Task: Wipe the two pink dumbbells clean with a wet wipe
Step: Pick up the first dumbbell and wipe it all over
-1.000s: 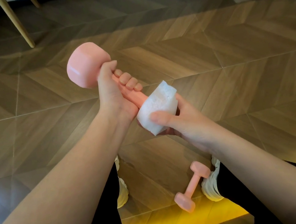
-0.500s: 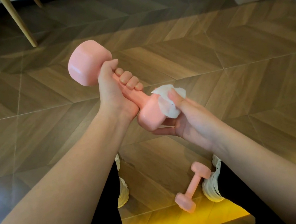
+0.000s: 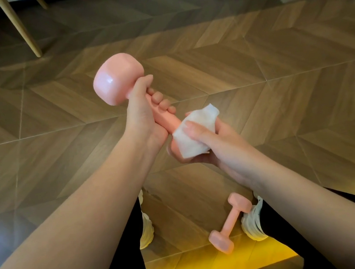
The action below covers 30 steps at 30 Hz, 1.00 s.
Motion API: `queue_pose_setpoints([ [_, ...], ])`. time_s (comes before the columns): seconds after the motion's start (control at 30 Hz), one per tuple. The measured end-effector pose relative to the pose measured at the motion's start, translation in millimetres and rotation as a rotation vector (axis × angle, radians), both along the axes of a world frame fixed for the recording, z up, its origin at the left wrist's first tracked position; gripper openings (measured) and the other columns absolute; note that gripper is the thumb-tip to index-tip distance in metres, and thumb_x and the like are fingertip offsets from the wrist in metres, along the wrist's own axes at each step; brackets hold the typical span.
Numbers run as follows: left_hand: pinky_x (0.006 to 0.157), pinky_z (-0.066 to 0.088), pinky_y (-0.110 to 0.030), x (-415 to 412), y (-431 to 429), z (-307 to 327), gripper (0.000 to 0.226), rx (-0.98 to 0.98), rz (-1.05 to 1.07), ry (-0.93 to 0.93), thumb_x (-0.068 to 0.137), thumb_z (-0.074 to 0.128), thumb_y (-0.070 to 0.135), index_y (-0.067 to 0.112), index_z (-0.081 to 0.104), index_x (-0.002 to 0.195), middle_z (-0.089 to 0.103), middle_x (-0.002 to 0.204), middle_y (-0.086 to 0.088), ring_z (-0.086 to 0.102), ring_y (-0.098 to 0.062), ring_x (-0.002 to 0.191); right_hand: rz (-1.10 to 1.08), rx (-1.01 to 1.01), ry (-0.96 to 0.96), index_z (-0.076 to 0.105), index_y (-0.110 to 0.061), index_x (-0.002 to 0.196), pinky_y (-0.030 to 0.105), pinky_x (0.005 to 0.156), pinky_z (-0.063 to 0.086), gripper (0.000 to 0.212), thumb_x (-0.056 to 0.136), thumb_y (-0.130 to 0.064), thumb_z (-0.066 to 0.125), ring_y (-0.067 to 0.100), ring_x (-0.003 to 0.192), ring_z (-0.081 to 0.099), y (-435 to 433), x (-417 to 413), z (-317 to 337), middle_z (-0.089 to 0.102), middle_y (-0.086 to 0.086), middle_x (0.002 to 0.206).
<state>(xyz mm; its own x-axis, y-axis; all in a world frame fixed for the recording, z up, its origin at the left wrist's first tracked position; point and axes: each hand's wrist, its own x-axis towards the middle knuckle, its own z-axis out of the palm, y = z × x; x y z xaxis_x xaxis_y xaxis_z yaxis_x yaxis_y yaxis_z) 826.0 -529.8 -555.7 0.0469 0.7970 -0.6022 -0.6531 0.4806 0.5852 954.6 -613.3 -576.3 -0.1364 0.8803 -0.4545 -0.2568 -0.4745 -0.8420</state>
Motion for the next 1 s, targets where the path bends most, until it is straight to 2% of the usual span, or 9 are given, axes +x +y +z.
queue_pose_setpoints([
  [0.07, 0.043, 0.033, -0.022, -2.0, 1.5, 1.0, 0.035, 0.012, 0.021, -0.015, 0.093, 0.057, 0.026, 0.021, 0.038, 0.064, 0.03, 0.048, 0.007, 0.029, -0.011, 0.039, -0.045, -0.007, 0.023, 0.063, -0.026, 0.112, 0.047, 0.085, 0.059, 0.022, 0.091, -0.034, 0.066, 0.019, 0.1, 0.07, 2.1, -2.7, 0.6, 0.074, 0.002, 0.104],
  [0.17, 0.043, 0.032, -0.024, -5.4, 3.7, 4.3, 0.037, 0.066, 0.032, -0.055, 0.092, 0.054, 0.024, 0.022, 0.036, 0.06, 0.026, 0.048, 0.007, 0.027, -0.012, 0.04, -0.118, -0.068, 0.106, 0.067, -0.02, 0.109, 0.043, 0.078, 0.06, 0.021, 0.096, -0.035, 0.059, 0.017, 0.094, 0.07, 7.3, -3.2, 3.3, 0.074, 0.004, 0.1],
  [0.23, 0.043, 0.031, -0.024, -6.8, 3.9, 6.5, 0.038, 0.095, 0.034, -0.077, 0.092, 0.053, 0.023, 0.021, 0.036, 0.058, 0.026, 0.048, 0.007, 0.026, -0.012, 0.041, -0.083, -0.123, 0.161, 0.064, -0.014, 0.117, 0.04, 0.073, 0.059, 0.032, 0.094, -0.036, 0.06, 0.019, 0.091, 0.068, 9.6, -2.3, 5.5, 0.07, 0.008, 0.103],
  [0.33, 0.043, 0.03, -0.024, -5.0, 2.2, 6.3, 0.037, 0.095, 0.038, -0.087, 0.093, 0.053, 0.023, 0.021, 0.036, 0.059, 0.026, 0.049, 0.006, 0.026, -0.012, 0.041, 0.048, -0.152, 0.212, 0.056, -0.011, 0.126, 0.049, 0.081, 0.059, 0.053, 0.082, -0.036, 0.073, 0.026, 0.096, 0.063, 7.8, -1.7, 6.1, 0.065, 0.013, 0.108],
  [0.47, 0.045, 0.036, -0.023, -2.9, 0.8, 4.3, 0.032, 0.066, 0.05, -0.063, 0.091, 0.059, 0.025, 0.019, 0.042, 0.066, 0.037, 0.052, 0.005, 0.035, -0.011, 0.044, 0.067, -0.097, 0.087, 0.05, -0.016, 0.128, 0.049, 0.088, 0.058, 0.064, 0.072, -0.027, 0.079, 0.024, 0.102, 0.069, 3.6, -4.0, 1.7, 0.067, 0.011, 0.118],
  [0.57, 0.047, 0.04, -0.022, -2.9, -0.4, 2.4, 0.032, 0.063, 0.047, -0.038, 0.091, 0.064, 0.025, 0.02, 0.043, 0.067, 0.042, 0.053, 0.006, 0.041, -0.009, 0.045, 0.054, -0.062, -0.016, 0.049, -0.02, 0.129, 0.041, 0.084, 0.059, 0.073, 0.065, -0.026, 0.083, 0.022, 0.105, 0.069, 3.5, -2.3, 0.1, 0.066, 0.008, 0.121],
  [0.73, 0.044, 0.035, -0.022, -5.0, 1.9, 3.3, 0.037, 0.047, 0.074, -0.043, 0.093, 0.062, 0.027, 0.021, 0.039, 0.064, 0.031, 0.05, 0.007, 0.031, -0.01, 0.042, 0.058, 0.005, -0.051, 0.053, -0.022, 0.127, 0.03, 0.075, 0.057, 0.065, 0.069, -0.033, 0.08, 0.016, 0.101, 0.07, 2.7, -0.1, 1.0, 0.069, 0.003, 0.116],
  [0.9, 0.043, 0.032, -0.022, -11.3, 4.6, 5.5, 0.04, 0.033, 0.1, -0.066, 0.093, 0.056, 0.026, 0.021, 0.036, 0.06, 0.027, 0.049, 0.007, 0.027, -0.011, 0.041, 0.03, -0.024, 0.173, 0.054, -0.01, 0.126, 0.035, 0.07, 0.058, 0.049, 0.086, -0.035, 0.068, 0.019, 0.094, 0.07, 4.6, -4.0, 3.5, 0.071, 0.007, 0.107],
  [1.0, 0.043, 0.031, -0.023, -13.0, 4.8, 6.1, 0.039, 0.032, 0.104, -0.067, 0.093, 0.055, 0.025, 0.021, 0.036, 0.059, 0.027, 0.049, 0.007, 0.027, -0.011, 0.041, 0.018, -0.054, 0.256, 0.058, -0.012, 0.121, 0.04, 0.072, 0.059, 0.047, 0.084, -0.04, 0.06, 0.021, 0.094, 0.069, 6.0, -4.2, 4.3, 0.071, 0.009, 0.106],
])
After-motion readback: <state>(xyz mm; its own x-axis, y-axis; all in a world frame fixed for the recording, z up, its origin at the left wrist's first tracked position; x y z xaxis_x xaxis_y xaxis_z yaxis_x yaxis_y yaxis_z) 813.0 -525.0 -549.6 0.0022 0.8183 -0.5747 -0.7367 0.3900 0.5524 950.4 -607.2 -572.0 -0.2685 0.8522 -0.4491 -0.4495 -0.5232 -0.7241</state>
